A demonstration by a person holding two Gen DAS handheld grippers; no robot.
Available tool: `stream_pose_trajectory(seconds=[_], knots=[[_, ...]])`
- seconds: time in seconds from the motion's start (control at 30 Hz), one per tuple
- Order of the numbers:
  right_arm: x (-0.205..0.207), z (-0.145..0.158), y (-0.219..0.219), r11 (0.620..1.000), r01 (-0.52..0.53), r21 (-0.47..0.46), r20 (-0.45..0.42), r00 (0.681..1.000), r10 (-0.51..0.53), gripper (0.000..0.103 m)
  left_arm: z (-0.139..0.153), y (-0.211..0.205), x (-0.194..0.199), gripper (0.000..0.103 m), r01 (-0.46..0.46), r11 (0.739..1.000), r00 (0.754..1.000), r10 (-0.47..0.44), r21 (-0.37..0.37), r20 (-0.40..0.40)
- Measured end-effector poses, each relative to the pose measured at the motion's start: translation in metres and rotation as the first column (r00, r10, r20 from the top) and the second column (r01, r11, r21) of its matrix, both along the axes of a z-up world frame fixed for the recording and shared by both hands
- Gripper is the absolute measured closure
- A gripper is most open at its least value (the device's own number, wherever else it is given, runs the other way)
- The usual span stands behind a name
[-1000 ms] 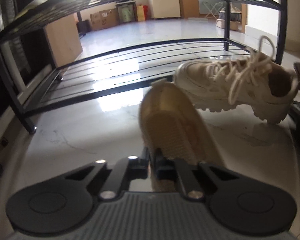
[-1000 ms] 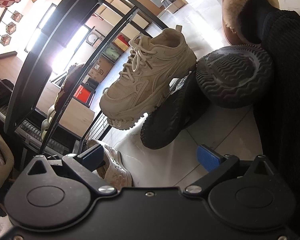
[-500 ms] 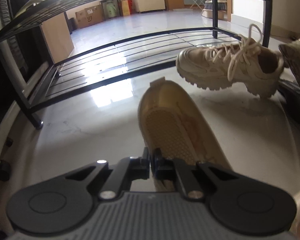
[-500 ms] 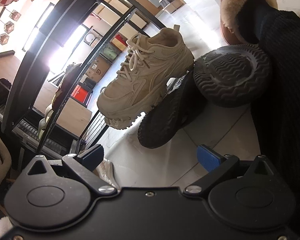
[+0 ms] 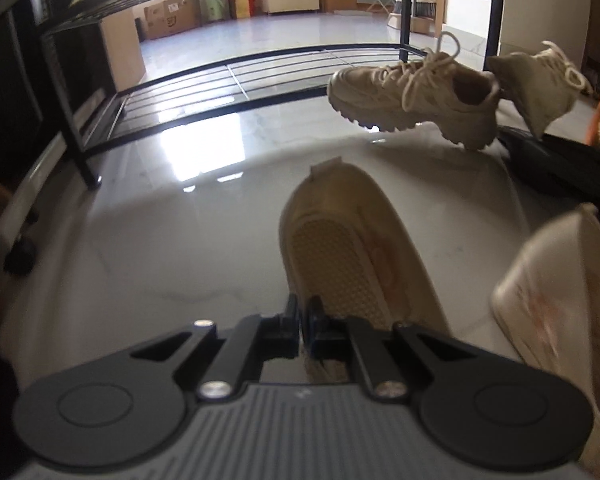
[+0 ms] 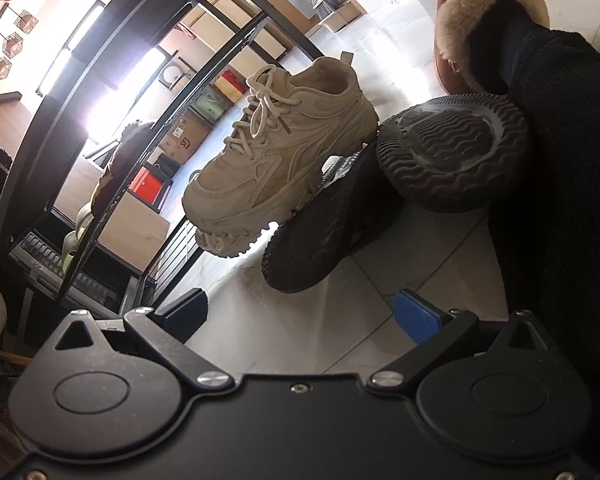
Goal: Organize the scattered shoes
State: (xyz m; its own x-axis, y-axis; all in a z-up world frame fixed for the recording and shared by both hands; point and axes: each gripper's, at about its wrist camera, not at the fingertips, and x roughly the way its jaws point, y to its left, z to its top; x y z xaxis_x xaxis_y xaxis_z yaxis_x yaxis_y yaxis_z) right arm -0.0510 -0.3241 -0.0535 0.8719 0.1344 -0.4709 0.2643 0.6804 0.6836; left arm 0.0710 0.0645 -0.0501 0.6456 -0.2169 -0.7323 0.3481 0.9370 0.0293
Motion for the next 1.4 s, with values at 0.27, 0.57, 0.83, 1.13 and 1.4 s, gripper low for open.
stream_pose_trajectory(seconds=[0.27,0.57,0.83,1.13,1.4], knots=[[-0.011,0.009,0.005,0.999,0.017,-0.045,0.005,1.0,-0.017,0.002,-0.001,0.002,-0.052,0.099,-0.057,0.996,0.998,0.059,-0.062,0.023],[-0.026,0.021,0.009,0.996,0.026,-0.083,0.008,1.0,-0.026,0.002,0.0,0.005,-0.061,0.095,-0.109,0.989,0.993,0.112,-0.097,0.023],[-0.025,0.024,0.014,0.996,0.011,-0.092,-0.002,1.0,-0.012,0.002,0.006,0.007,-0.059,0.084,-0.114,0.988,0.993,0.117,-0.107,0.019],[-0.02,0.04,0.038,0.982,-0.11,-0.151,0.012,0.994,0.113,0.002,0.029,0.015,-0.07,0.001,-0.164,0.983,0.977,0.174,-0.087,0.127],[-0.006,0.059,0.088,0.931,-0.281,-0.233,-0.001,0.958,0.288,0.002,0.049,0.051,-0.087,0.001,-0.215,0.957,0.934,0.26,-0.195,0.245]])
